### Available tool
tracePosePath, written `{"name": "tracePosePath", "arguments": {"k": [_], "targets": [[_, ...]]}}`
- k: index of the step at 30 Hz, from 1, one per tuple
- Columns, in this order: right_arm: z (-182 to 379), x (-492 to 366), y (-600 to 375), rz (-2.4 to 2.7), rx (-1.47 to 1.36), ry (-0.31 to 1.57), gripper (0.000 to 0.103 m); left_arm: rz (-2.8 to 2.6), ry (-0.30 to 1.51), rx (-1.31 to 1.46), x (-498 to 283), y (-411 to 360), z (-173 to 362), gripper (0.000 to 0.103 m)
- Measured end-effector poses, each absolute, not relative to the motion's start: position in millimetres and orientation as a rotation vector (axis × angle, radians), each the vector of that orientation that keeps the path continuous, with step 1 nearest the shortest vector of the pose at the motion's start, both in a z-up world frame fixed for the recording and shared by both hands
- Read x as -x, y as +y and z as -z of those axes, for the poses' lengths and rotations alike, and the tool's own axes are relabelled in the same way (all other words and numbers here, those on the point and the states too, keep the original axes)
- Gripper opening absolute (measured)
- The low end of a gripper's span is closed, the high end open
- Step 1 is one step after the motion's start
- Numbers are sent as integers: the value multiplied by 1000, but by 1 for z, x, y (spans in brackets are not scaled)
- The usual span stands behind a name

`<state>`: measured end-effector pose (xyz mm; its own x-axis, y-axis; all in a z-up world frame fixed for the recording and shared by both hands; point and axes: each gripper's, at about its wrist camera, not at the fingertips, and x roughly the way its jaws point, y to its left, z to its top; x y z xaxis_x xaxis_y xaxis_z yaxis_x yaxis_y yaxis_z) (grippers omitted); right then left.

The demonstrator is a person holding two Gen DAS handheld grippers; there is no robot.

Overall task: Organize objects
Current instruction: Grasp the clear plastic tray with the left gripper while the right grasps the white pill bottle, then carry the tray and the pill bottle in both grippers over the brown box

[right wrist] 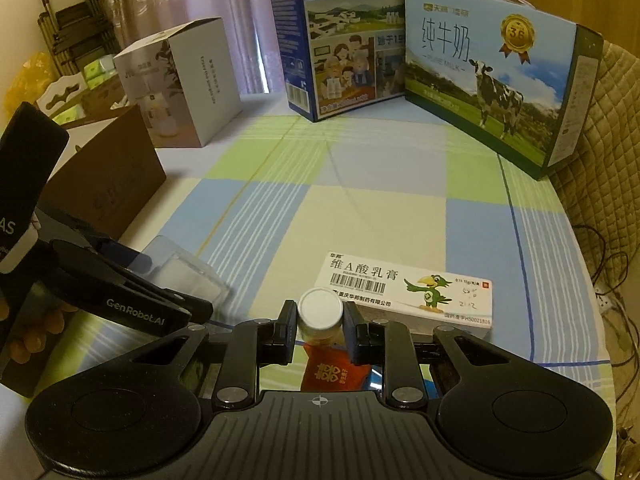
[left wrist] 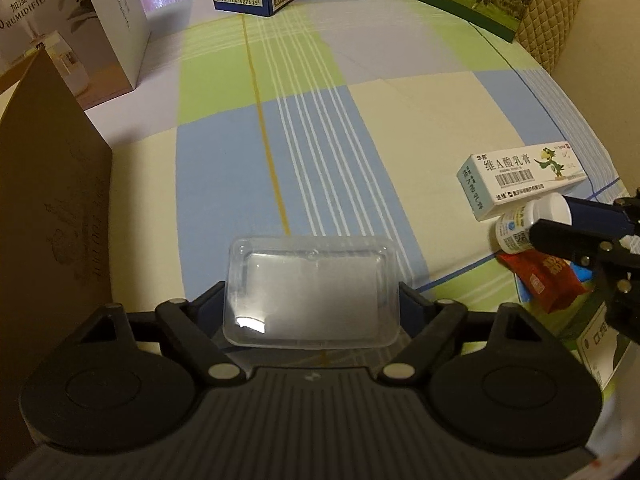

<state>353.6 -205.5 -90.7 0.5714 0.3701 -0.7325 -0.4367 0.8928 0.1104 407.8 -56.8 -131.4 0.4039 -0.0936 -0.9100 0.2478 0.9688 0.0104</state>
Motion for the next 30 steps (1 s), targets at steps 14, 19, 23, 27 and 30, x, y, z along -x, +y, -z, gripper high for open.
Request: {"name": "tracePosePath", "arguments": {"k": [14,19,23,27,30], "targets": [[74,-339,-207,-488,79,820,21,208,1078,-99,-379,-54,106,83],[60,-329,-209,-495,71,794,21,205,1028,-84,-365,-54,79,83],[48,-321,-206,-507,66,770,21,195,983,-56,-354,-50,57,83],[35,-310,-201,-532,63,746,21,178,943,-39,-341,-44,37,83],[25,-302,-193,-561,59,725,21,157,911,-21,-329,-36,22,83]]}}
